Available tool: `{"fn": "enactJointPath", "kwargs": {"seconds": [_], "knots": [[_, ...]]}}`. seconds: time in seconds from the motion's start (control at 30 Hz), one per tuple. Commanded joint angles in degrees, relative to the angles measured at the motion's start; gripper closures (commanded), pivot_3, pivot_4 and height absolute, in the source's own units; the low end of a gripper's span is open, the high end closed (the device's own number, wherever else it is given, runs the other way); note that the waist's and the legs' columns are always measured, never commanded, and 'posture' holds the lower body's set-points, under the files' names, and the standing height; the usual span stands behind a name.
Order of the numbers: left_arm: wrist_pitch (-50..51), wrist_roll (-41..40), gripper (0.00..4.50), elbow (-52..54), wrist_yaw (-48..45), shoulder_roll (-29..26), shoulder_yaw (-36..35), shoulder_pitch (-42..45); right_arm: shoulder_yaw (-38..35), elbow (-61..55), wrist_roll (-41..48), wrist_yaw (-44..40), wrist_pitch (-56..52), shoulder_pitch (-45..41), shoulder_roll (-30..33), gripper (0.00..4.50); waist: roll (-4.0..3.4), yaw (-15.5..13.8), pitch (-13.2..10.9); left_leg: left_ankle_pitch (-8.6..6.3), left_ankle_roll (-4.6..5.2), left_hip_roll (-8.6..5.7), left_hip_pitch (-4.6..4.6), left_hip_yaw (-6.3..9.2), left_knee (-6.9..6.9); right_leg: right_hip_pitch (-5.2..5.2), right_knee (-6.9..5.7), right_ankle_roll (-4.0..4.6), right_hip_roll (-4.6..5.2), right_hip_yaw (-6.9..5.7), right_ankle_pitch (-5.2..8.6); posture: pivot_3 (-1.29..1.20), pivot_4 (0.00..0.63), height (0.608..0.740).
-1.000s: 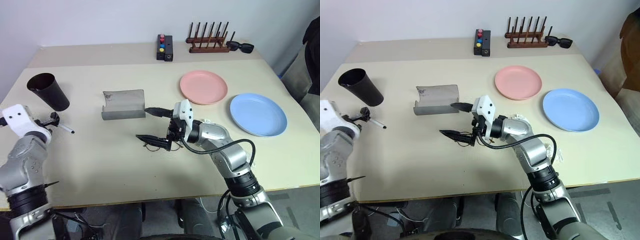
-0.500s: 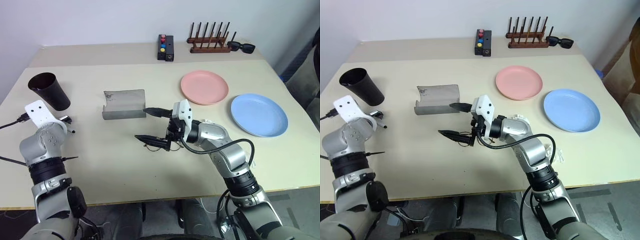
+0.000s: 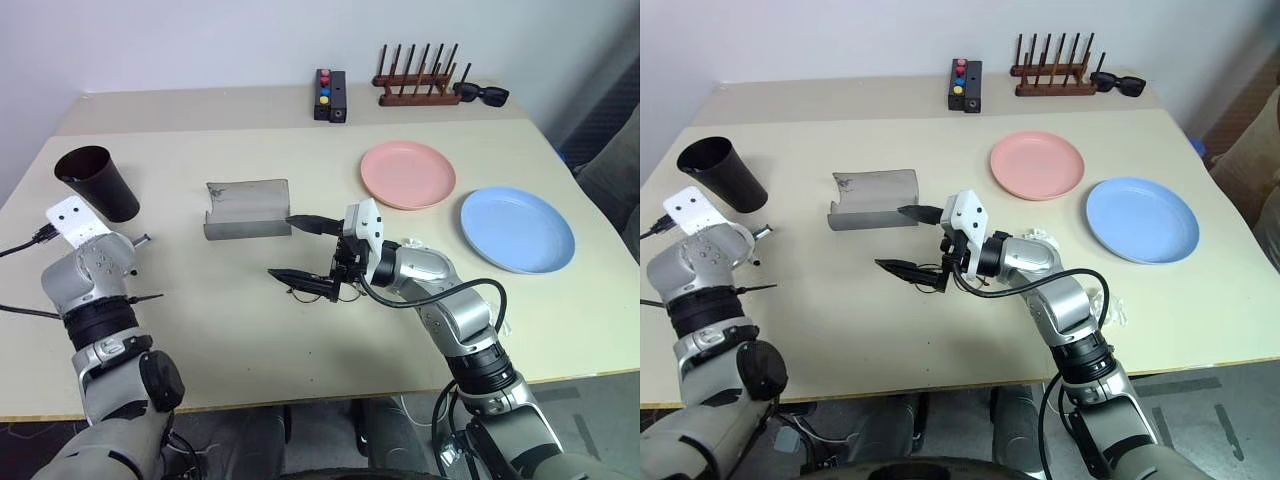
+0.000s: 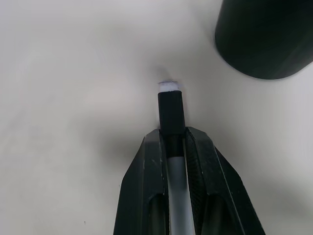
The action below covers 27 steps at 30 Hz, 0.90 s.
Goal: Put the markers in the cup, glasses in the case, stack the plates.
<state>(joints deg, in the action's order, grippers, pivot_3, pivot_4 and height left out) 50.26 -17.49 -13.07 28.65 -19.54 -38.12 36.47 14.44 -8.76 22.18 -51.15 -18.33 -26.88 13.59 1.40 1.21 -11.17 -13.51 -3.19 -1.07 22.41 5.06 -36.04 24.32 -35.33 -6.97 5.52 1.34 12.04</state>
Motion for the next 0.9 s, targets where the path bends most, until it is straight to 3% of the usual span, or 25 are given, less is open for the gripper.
{"fn": "enactJointPath", "kwargs": {"seconds": [0.03, 0.27, 0.47, 0.63, 0.9], "knots": [[-15.3, 0.4, 4.48, 8.3, -3.5, -0.1, -1.8, -2.5, 0.0, -1.4, 0.3, 0.0, 1.5, -0.4, -0.8, 0.0, 0.01, -0.1, 0.0, 0.01, -0.02, 0.0, 0.01, 0.0, 0.0, 0.01, 0.0, 0.01, 0.0, 0.0, 0.0, 0.0, 0.15, 0.739], [-40.7, 4.7, 4.48, 17.3, -14.5, -1.5, 3.8, -8.4, 0.4, 0.6, -0.3, 1.2, 3.1, -0.9, -3.8, 0.0, 0.04, -0.6, 0.0, 0.05, -0.1, 0.0, 0.05, -0.01, -0.01, -0.04, 0.12, 0.08, 0.01, 0.0, -0.04, 0.0, 0.15, 0.739], [-53.8, 8.9, 4.48, 13.5, -19.1, -6.2, 7.0, -6.1, 0.6, 4.6, -2.5, 3.4, 8.1, -0.4, -7.3, 0.0, 0.04, -0.3, 0.0, 0.05, -0.1, 0.0, 0.03, -0.02, -0.01, -0.06, 0.13, 0.08, 0.0, 0.0, -0.04, 0.0, 0.15, 0.739], [-64.0, 10.9, 4.48, -7.0, -23.5, -11.7, 10.1, 3.8, 1.1, 7.4, -2.1, 3.7, 9.8, -2.3, -11.0, 0.0, 0.04, -0.3, 0.0, 0.05, -0.08, 0.0, 0.02, -0.02, -0.02, -0.06, 0.09, 0.07, -0.02, -0.02, -0.04, 0.0, 0.15, 0.739], [-76.8, 13.2, 4.48, -37.6, -25.8, -16.5, 13.7, 15.9, 0.6, 7.7, -2.1, 3.6, 9.8, -2.6, -11.8, 0.0, 0.04, -0.2, 0.0, 0.05, -0.08, 0.0, 0.04, -0.01, 0.02, -0.01, 0.09, 0.03, -0.02, -0.05, -0.06, 0.0, 0.15, 0.739]]}}
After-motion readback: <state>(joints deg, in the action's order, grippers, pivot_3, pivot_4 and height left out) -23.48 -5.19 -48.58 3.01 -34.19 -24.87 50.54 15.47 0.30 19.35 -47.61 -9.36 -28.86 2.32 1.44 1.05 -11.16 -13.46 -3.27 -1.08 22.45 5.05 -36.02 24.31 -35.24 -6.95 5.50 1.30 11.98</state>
